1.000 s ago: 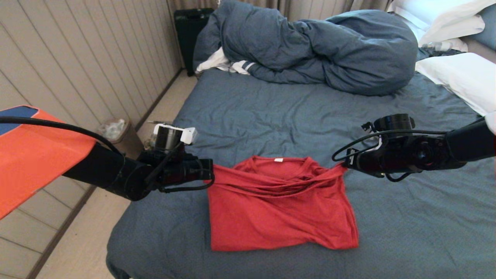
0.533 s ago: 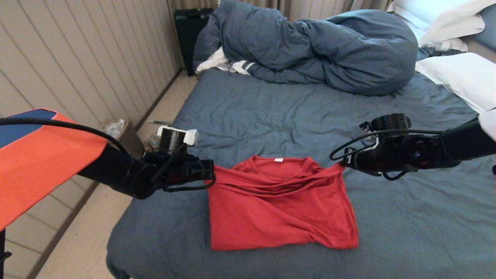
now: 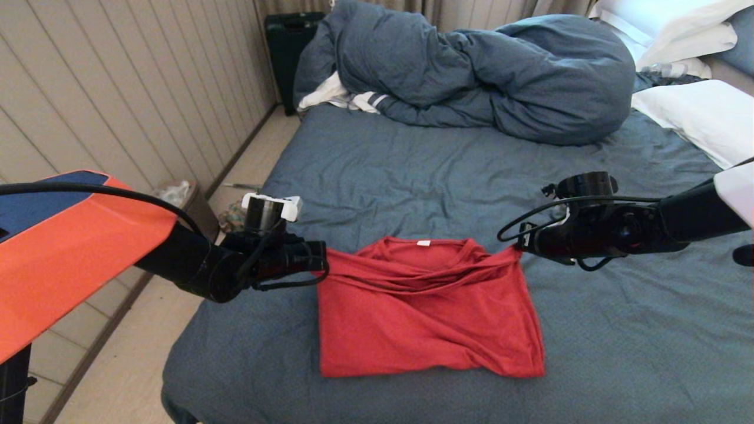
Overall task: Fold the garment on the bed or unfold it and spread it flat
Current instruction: Fold the red T-shirt
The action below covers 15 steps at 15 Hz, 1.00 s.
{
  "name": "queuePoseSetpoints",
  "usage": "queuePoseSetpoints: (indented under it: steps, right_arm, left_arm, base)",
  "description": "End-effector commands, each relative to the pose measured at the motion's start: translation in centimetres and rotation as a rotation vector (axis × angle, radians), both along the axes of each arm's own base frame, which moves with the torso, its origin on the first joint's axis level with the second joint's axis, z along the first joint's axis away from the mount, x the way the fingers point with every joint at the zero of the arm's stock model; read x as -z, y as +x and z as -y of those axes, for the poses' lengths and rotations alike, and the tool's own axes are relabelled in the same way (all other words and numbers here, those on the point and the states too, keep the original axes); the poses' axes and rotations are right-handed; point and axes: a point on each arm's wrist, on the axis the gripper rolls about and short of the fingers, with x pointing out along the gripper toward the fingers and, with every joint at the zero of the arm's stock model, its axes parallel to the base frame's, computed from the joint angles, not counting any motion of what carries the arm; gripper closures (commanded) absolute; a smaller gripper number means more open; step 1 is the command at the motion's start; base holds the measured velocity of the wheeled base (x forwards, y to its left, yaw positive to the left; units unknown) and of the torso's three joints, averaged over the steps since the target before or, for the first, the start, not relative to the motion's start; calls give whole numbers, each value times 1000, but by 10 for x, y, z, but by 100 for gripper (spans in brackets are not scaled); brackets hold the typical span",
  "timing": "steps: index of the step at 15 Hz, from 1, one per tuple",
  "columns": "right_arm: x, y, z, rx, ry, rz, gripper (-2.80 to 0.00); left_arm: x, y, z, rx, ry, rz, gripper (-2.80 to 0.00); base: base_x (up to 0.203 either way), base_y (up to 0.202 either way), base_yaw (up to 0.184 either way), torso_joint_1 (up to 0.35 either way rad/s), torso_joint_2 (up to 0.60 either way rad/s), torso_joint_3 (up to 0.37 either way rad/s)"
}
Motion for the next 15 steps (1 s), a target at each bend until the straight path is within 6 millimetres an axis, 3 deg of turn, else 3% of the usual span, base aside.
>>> queuePoseSetpoints:
  steps: [1, 2, 6, 10, 11, 12, 15]
  right_arm:
    - [1, 1, 0, 2, -1, 0, 0]
    - [1, 1, 0, 1, -4, 1, -280]
    - [0, 1, -1, -2, -3, 3, -280]
    - [-25, -11, 2, 5, 0, 58, -280]
    - [-33, -17, 2, 5, 2, 75, 0]
    - [-41, -24, 2, 4, 3, 90, 0]
    - [-49, -47, 0, -10, -5, 90, 0]
  left_arm:
    - [1, 1, 0, -1, -1, -2, -280]
    - [2, 0, -1, -2, 2, -3, -280]
    - [-3, -1, -6, -13, -2, 4, -280]
    - [-37, -16, -15, -21, -28, 61, -280]
    - [-45, -22, -18, -20, -30, 67, -280]
    - [-50, -27, -20, -19, -28, 66, 0]
    - [-50, -38, -14, 11, -9, 29, 0]
  base:
    - [0, 0, 0, 0, 0, 0]
    - [0, 0, 0, 0, 0, 0]
    - [0, 0, 0, 0, 0, 0]
    - [0, 0, 0, 0, 0, 0]
    - [0, 0, 0, 0, 0, 0]
    - [0, 0, 0, 0, 0, 0]
    - [0, 0, 0, 0, 0, 0]
